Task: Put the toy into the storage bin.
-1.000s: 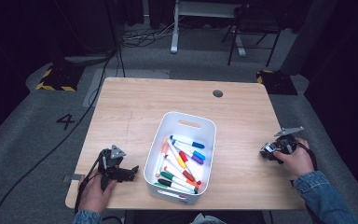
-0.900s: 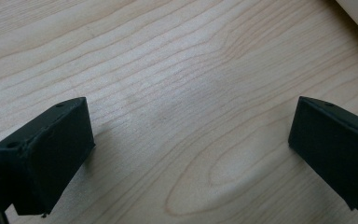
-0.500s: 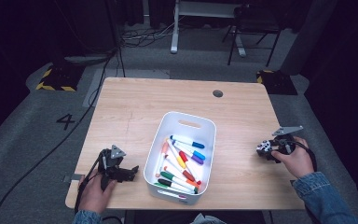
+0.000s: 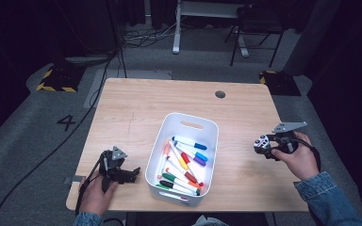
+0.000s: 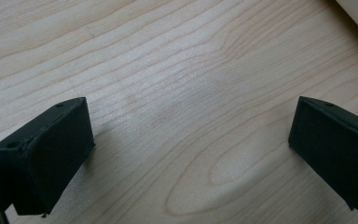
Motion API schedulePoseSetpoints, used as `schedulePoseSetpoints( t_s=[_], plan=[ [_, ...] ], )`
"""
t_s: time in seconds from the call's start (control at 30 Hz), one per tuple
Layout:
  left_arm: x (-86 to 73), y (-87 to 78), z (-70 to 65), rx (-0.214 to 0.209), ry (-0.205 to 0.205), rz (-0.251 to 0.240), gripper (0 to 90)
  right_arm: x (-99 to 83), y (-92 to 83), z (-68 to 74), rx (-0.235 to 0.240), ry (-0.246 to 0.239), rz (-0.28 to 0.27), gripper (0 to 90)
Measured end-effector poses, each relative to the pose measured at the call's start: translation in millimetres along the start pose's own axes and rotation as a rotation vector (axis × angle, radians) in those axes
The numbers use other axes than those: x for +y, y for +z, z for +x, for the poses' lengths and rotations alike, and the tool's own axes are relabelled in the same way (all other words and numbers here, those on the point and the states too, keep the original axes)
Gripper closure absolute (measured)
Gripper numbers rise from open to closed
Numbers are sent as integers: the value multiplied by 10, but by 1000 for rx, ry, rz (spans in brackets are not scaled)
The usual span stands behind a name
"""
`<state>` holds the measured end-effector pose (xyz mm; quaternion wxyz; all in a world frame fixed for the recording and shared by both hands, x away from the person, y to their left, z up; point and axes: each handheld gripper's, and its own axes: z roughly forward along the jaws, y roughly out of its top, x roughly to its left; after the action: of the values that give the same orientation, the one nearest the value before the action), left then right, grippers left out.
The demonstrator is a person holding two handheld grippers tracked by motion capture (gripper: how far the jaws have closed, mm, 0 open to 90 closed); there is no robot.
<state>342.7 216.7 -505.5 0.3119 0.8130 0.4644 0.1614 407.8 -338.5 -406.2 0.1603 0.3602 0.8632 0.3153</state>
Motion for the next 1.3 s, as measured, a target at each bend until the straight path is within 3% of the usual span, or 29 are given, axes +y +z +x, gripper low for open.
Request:
schedulePoseSetpoints(
  t_s=[0.63, 1.3],
  plan=[
    [-1, 0, -1, -1, -1, 0, 1, 537, -315, 568, 76, -155, -124, 254],
    [-1, 0, -2, -1, -2, -1, 1, 927, -295, 1096, 204, -226, -183, 254]
  ],
)
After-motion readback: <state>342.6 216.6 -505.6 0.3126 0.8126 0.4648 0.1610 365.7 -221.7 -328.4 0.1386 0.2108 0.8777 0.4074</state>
